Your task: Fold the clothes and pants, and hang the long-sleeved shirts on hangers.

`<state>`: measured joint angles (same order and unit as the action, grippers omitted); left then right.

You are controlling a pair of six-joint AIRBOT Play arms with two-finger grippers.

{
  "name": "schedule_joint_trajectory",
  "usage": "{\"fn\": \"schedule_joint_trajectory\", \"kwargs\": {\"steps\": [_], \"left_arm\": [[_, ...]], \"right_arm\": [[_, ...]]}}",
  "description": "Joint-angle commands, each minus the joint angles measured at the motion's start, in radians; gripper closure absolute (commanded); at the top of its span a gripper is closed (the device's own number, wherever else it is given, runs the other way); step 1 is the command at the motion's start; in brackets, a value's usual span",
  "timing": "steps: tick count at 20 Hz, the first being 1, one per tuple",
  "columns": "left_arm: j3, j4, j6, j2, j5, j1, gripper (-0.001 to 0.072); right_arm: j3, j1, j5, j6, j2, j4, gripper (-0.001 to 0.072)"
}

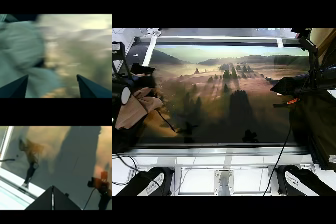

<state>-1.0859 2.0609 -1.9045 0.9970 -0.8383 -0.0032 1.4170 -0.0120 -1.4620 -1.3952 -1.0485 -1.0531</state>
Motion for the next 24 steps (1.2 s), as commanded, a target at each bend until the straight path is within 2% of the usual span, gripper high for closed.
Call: {"fn": "schedule_joint_trajectory", "kwargs": {"steps": [1,4,7,11,16,17,18,19,22,24], "left_arm": [[0.0,0.132,-0.007,0.142,0.019,0.186,-0.0003],[0.0,0.126,-0.097,0.267,0.122,0.31,-0.0003],[-0.019,0.126,-0.143,0.382,0.219,0.368,-0.0003],[-0.101,0.127,-0.142,0.521,0.218,0.373,-0.0003],[-0.117,0.127,-0.142,0.57,0.208,0.394,-0.0001],[-0.117,0.127,-0.142,0.572,0.2,0.398,0.008],[-0.117,0.128,-0.14,0.571,0.188,0.4,0.0396],[-0.117,0.13,-0.13,0.569,0.183,0.4,0.0679],[-0.119,0.13,-0.122,0.513,0.179,0.383,0.0699],[-0.119,0.126,-0.123,0.396,0.18,0.344,0.07]], "right_arm": [[-0.001,-0.001,0.059,0.0,-0.013,0.002,0.0673],[-0.001,-0.001,0.075,0.0,-0.035,0.0,0.0674],[-0.003,-0.001,0.076,0.0,-0.063,0.0,0.0673],[-0.003,-0.001,0.076,-0.003,-0.107,0.001,0.0673],[-0.003,-0.001,0.076,-0.003,-0.139,0.0,0.0673],[-0.003,-0.001,0.081,-0.003,-0.143,-0.001,0.0673],[-0.003,-0.001,0.092,-0.003,-0.146,-0.001,0.0673],[-0.003,-0.001,0.1,-0.003,-0.148,-0.001,0.0673],[0.0,-0.001,0.09,-0.003,-0.145,-0.006,0.0673],[0.029,0.0,0.035,-0.002,-0.144,-0.075,0.0673]]}}
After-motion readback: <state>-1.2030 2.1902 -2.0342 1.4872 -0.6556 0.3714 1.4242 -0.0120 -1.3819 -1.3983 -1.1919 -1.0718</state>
